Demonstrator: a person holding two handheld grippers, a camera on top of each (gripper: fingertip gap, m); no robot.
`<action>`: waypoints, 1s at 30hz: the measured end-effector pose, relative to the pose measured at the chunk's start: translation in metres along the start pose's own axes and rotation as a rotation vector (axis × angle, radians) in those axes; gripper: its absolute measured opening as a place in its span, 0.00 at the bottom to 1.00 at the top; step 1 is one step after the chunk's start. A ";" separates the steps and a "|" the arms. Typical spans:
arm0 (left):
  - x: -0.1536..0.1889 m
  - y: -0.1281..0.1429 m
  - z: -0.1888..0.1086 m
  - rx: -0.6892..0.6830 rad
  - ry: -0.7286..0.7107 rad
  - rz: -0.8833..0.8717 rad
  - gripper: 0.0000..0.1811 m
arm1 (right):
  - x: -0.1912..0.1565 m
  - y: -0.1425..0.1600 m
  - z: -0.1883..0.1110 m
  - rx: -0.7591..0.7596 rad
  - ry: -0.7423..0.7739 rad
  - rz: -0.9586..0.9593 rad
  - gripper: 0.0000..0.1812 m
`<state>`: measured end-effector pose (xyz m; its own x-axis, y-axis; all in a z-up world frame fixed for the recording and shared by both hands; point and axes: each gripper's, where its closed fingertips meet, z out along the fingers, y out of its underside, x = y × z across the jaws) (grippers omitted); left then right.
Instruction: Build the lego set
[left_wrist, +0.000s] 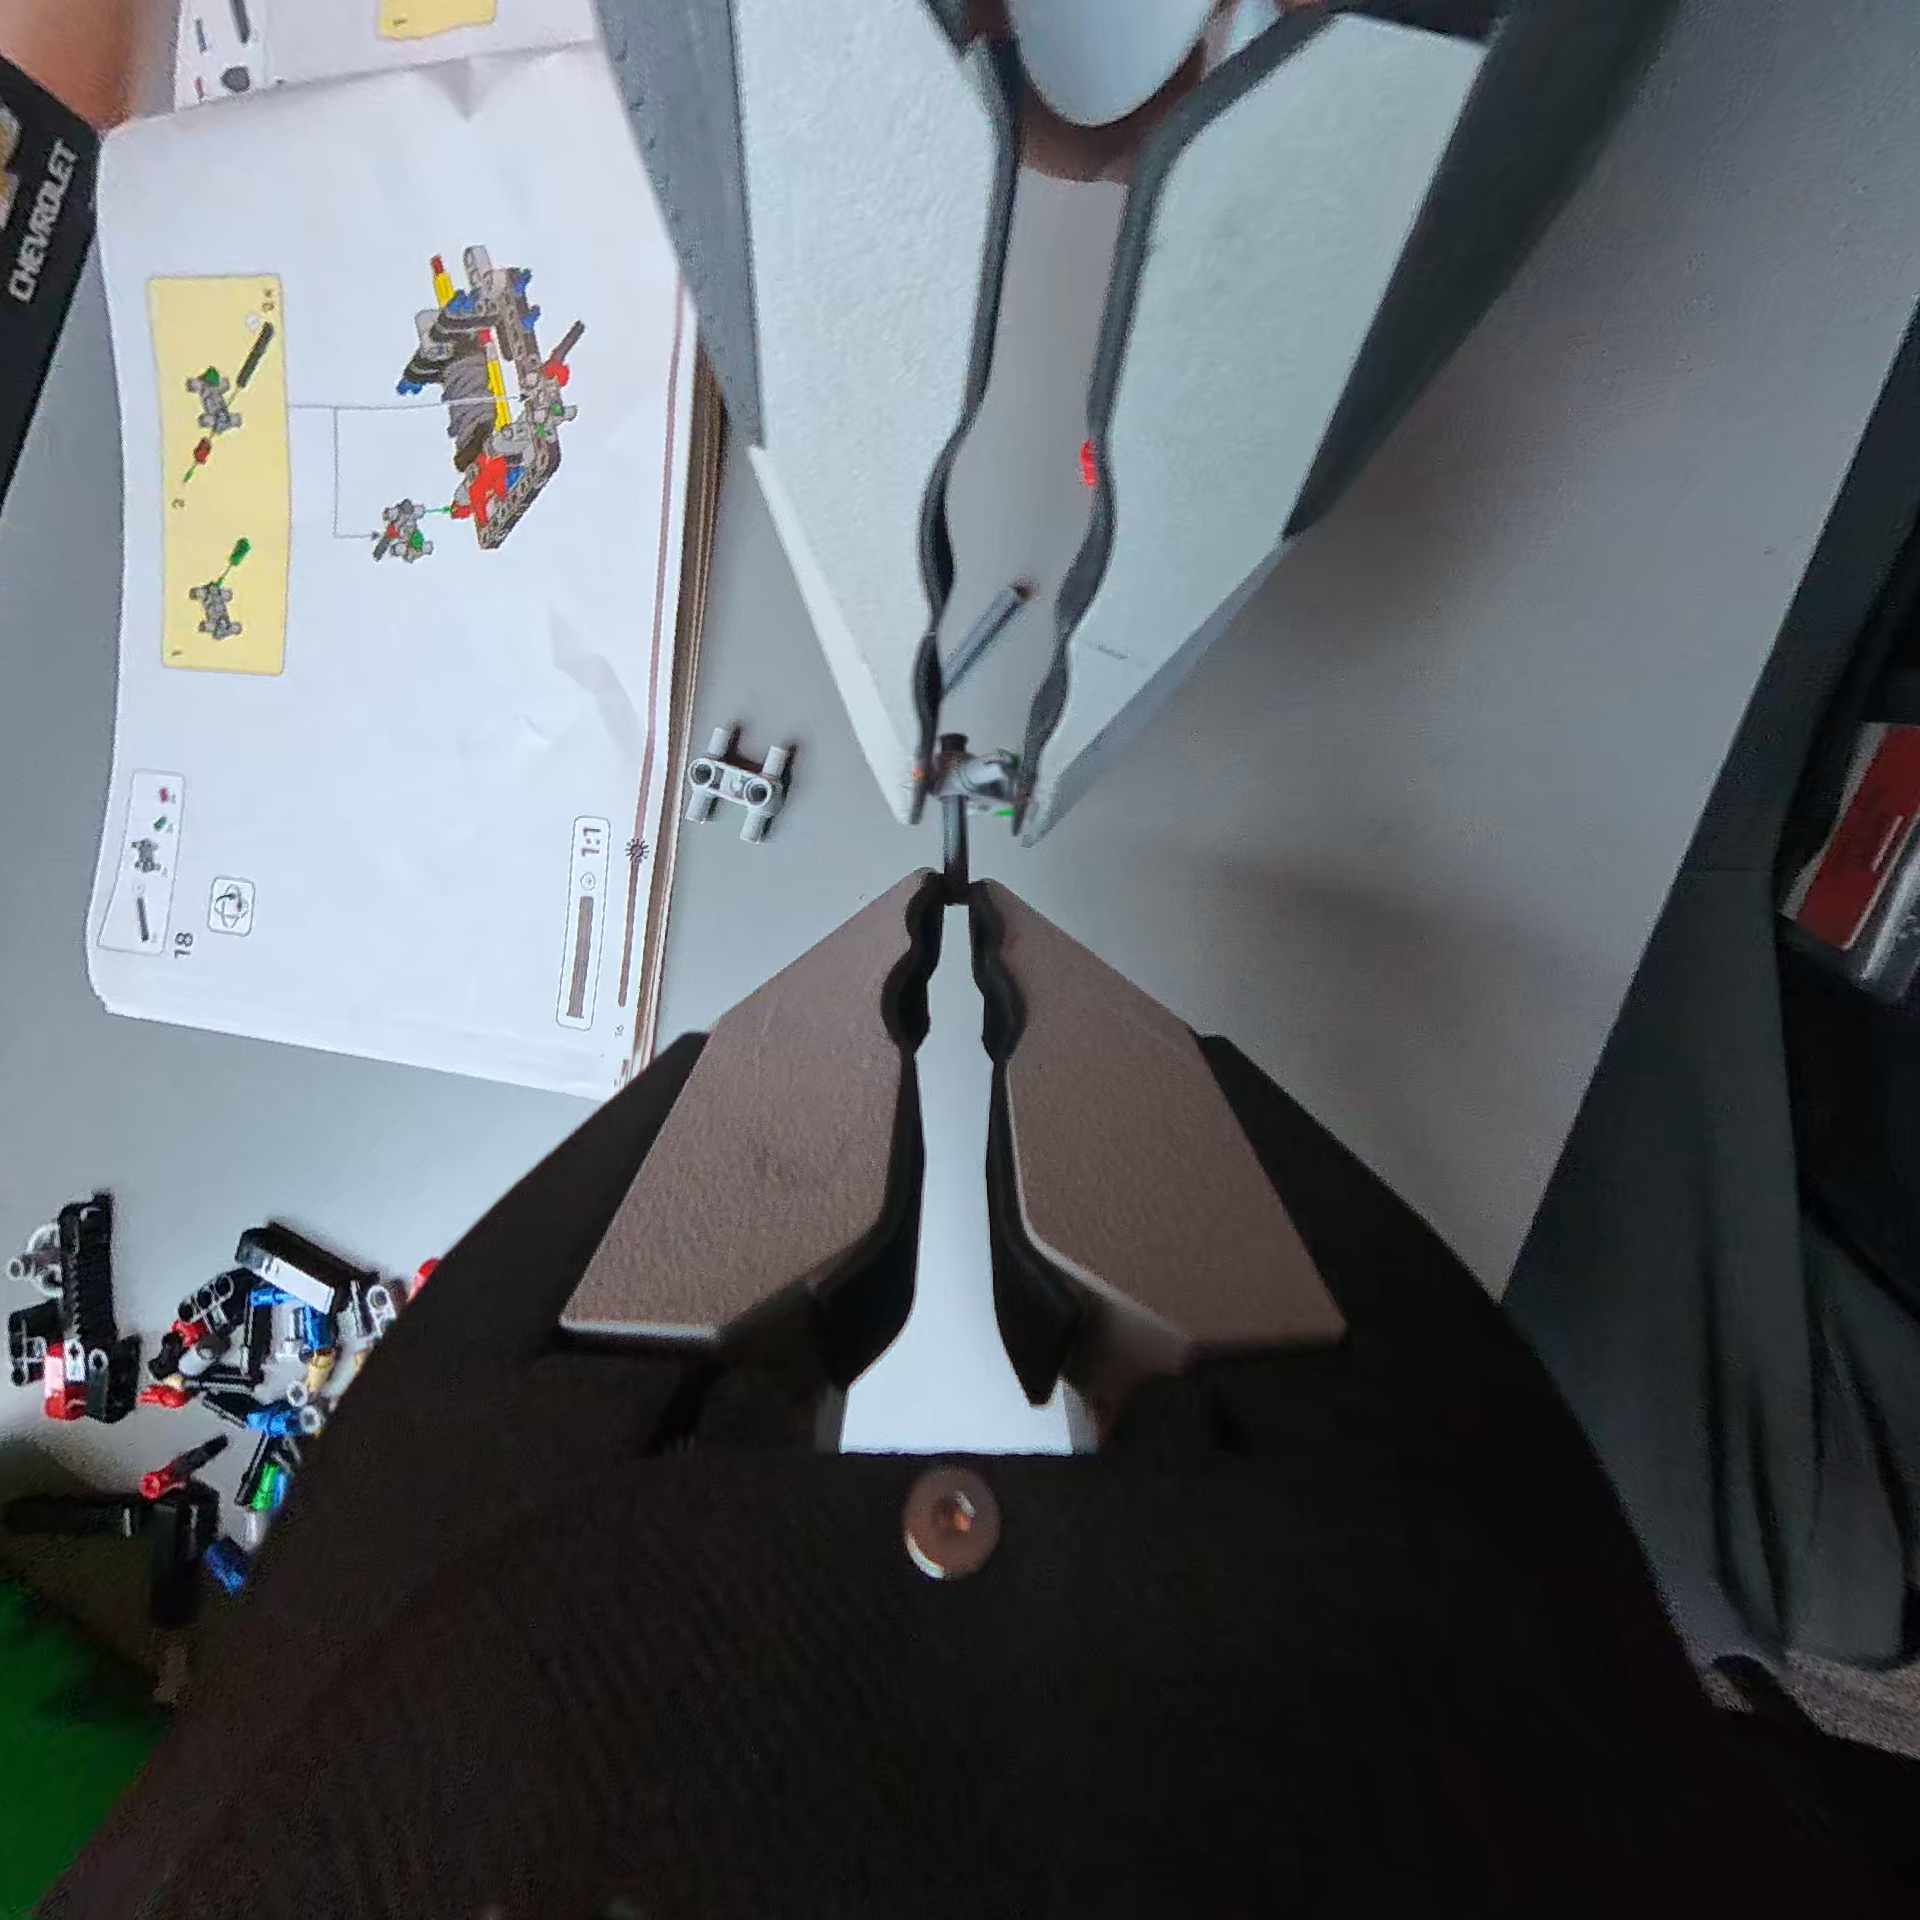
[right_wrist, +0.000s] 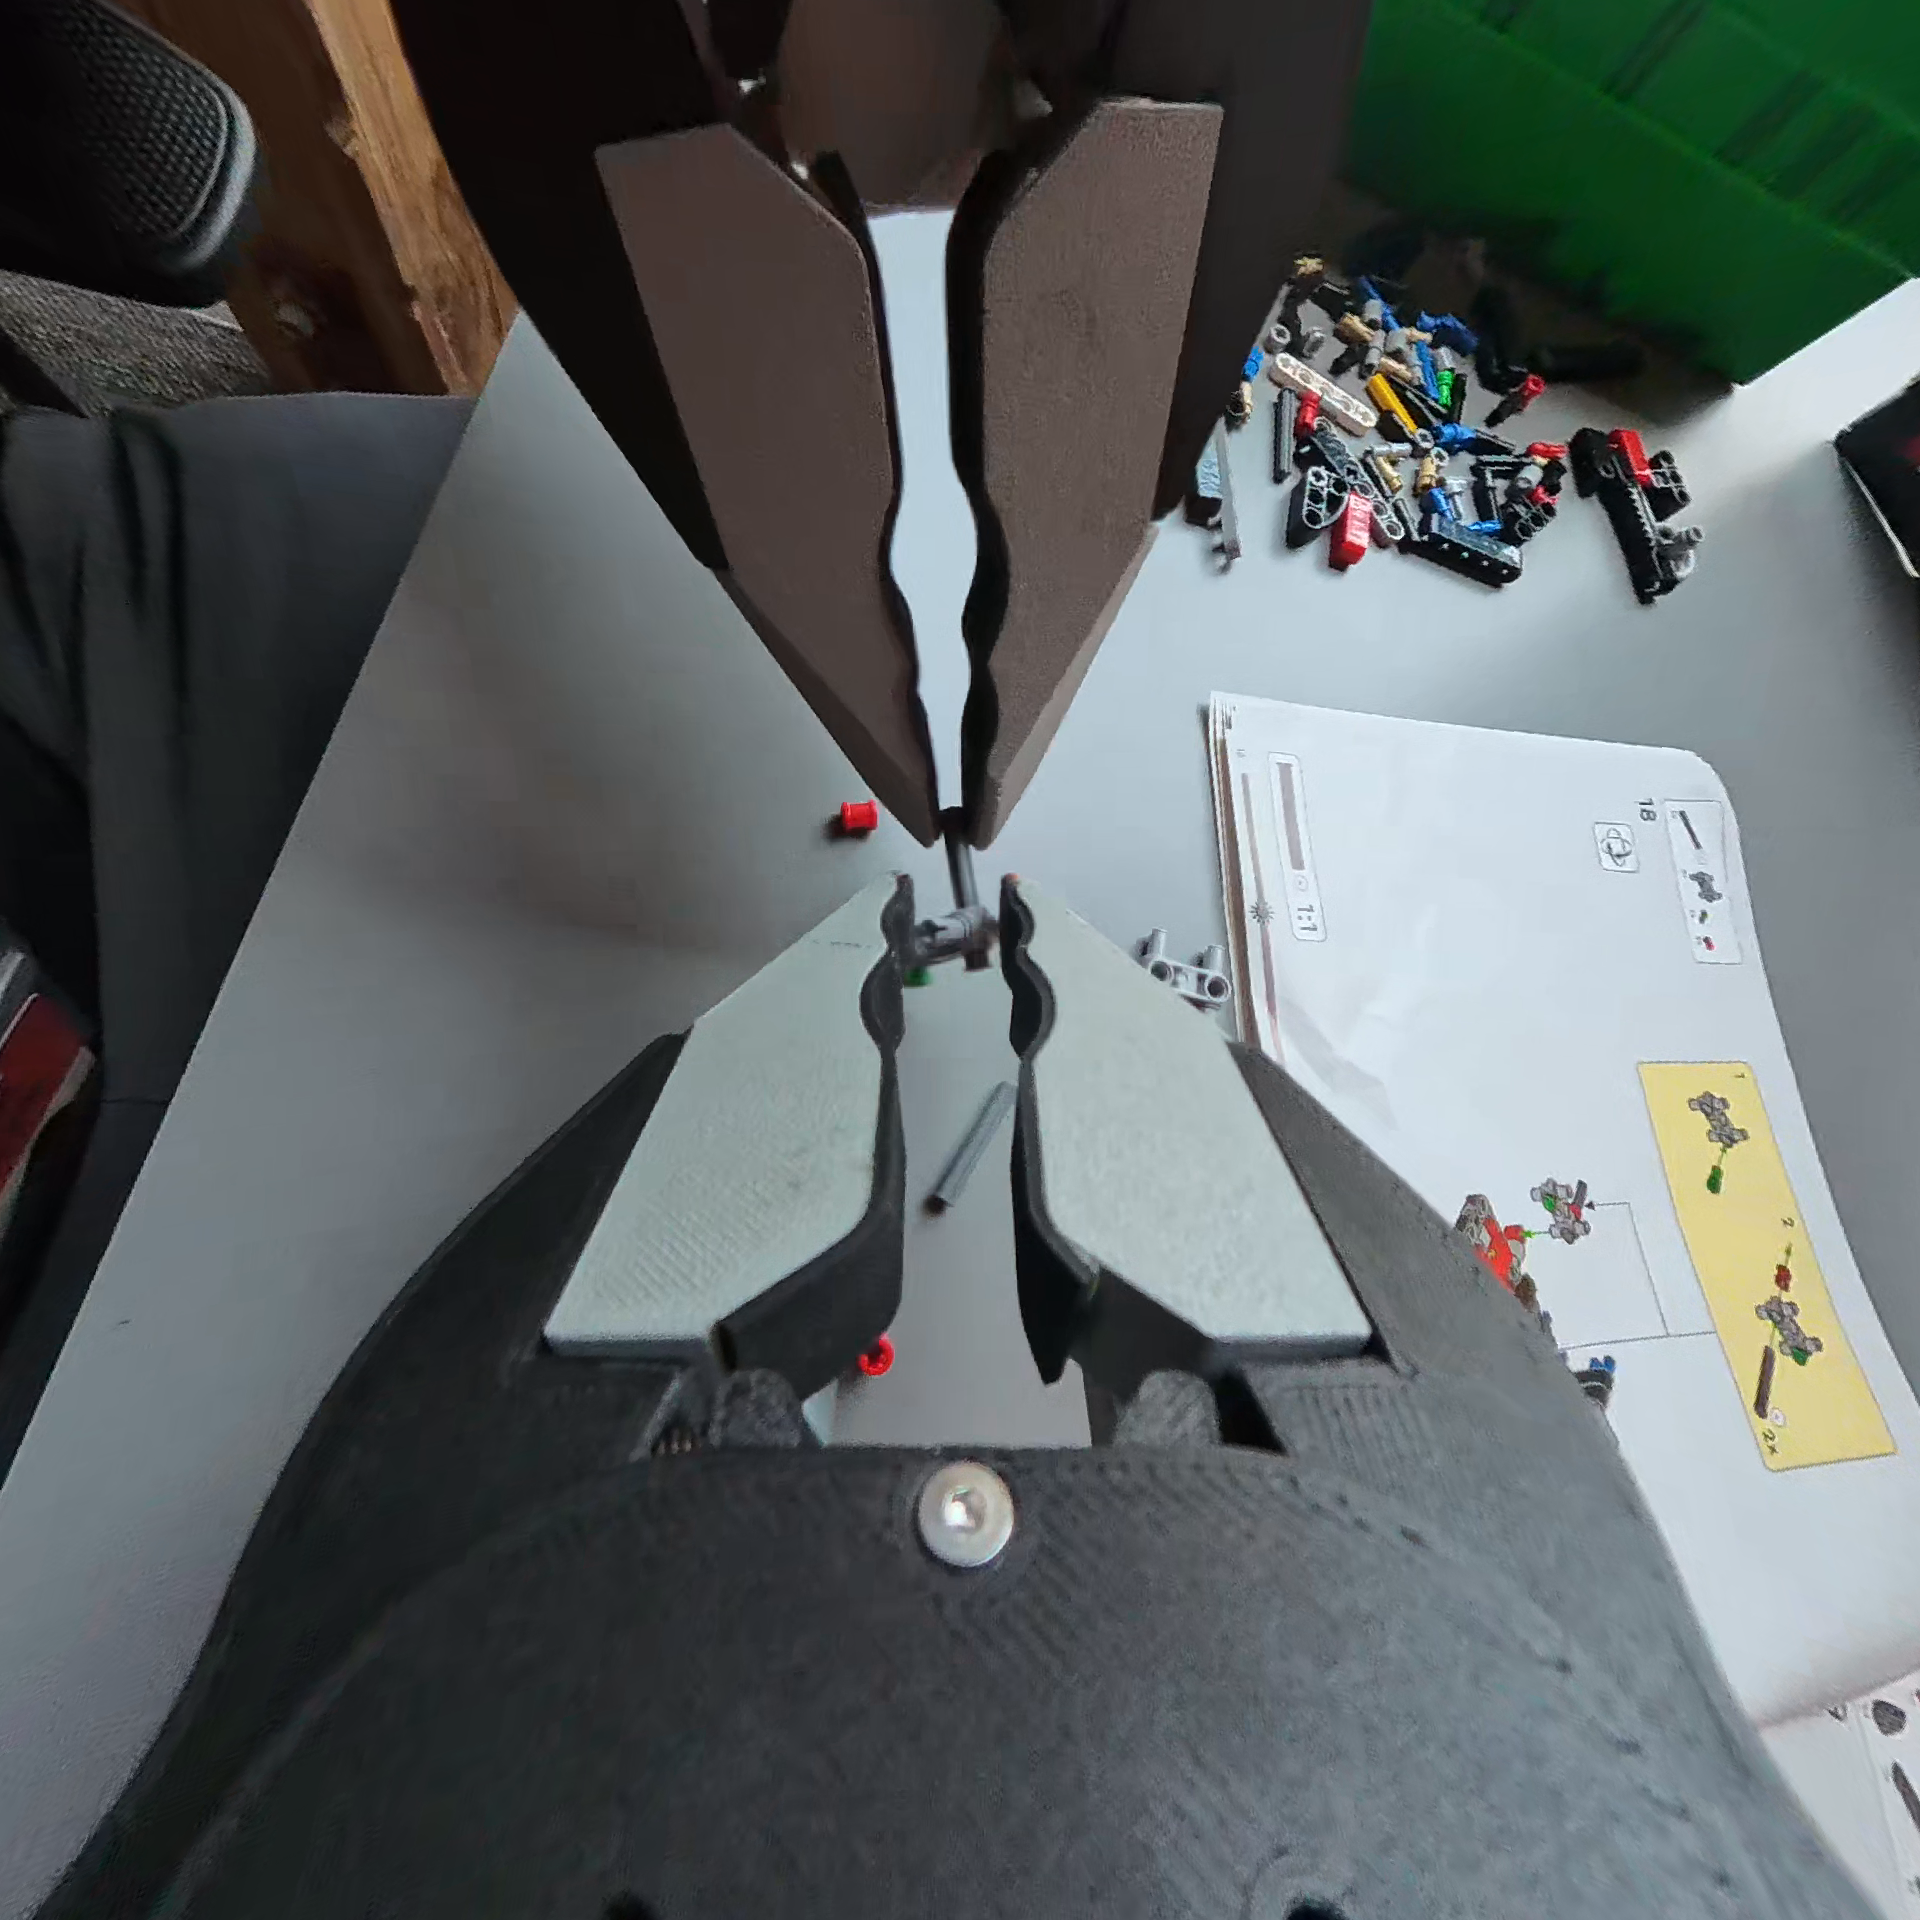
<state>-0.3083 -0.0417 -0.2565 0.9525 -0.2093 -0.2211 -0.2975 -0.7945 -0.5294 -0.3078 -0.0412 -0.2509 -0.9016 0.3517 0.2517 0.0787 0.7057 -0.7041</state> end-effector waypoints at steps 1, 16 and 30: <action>0.001 0.000 0.000 -0.007 0.004 0.013 0.01 | -0.001 0.002 0.000 -0.010 -0.005 -0.008 0.07; 0.009 -0.004 0.007 -0.022 0.076 0.030 0.01 | -0.006 0.015 0.001 -0.088 -0.015 -0.128 0.01; 0.010 -0.003 0.005 0.076 0.126 -0.039 0.01 | 0.004 -0.003 -0.029 0.044 -0.043 -0.029 0.03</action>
<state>-0.2977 -0.0384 -0.2611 0.9627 -0.2524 -0.0972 -0.2593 -0.7592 -0.5969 -0.2989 -0.0240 -0.2285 -0.9207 0.3041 0.2446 0.0342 0.6872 -0.7257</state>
